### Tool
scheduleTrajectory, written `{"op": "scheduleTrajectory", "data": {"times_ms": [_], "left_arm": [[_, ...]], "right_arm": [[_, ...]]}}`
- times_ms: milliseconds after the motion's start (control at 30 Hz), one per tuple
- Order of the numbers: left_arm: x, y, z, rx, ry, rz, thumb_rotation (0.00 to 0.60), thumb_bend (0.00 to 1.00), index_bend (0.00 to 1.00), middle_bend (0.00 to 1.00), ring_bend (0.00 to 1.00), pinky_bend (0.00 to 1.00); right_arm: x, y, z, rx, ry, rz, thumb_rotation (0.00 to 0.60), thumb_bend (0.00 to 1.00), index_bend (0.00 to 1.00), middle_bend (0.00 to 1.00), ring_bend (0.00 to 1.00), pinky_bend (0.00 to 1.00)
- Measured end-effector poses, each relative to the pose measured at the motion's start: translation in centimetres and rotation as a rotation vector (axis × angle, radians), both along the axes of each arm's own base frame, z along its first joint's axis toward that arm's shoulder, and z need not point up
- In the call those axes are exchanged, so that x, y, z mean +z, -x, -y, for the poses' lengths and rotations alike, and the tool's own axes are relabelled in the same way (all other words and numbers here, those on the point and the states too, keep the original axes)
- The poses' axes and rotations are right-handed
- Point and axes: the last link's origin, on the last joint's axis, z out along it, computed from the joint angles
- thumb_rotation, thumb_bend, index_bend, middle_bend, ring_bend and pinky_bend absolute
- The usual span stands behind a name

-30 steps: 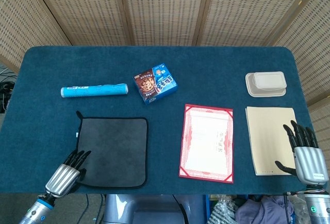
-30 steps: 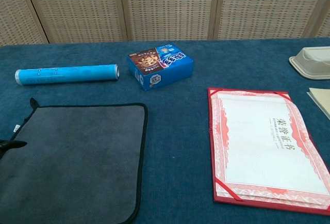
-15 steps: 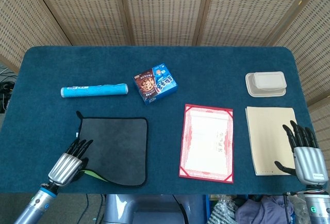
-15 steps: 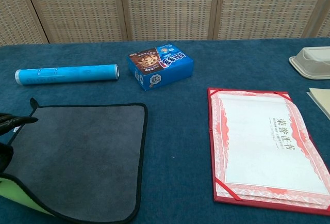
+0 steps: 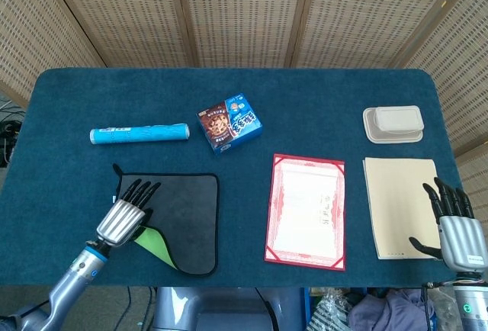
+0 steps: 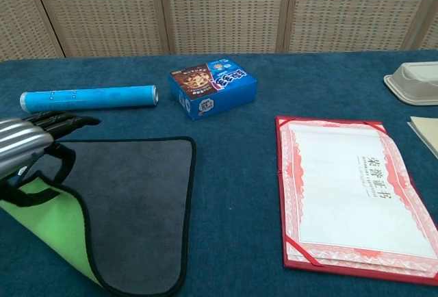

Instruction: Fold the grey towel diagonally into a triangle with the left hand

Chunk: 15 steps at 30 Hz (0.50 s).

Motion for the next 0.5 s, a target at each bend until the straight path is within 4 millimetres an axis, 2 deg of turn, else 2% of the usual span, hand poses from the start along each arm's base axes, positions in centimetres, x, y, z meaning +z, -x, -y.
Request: {"op": "scheduleTrajectory", "data": {"times_ms": [200,500], "left_arm": [[-1.4,-2.6,-3.0,-0.054,-0.01,-0.027,0.6,0.41,0.68,0.0,0.0,0.0],[-3.0,-4.9,-5.3,-0.09,-0.006,-0.053,0.6,0.41,0.68,0.0,0.0,0.0]], "right_arm": [[0.1,0.3,0.1,-0.007,-0.002,0.009,0.6,0.0,0.0,0.0,0.0,0.0],[0.2,0.5,0.2,-0.011,-0.004,0.014,0.6,0.0,0.0,0.0,0.0,0.0]]}}
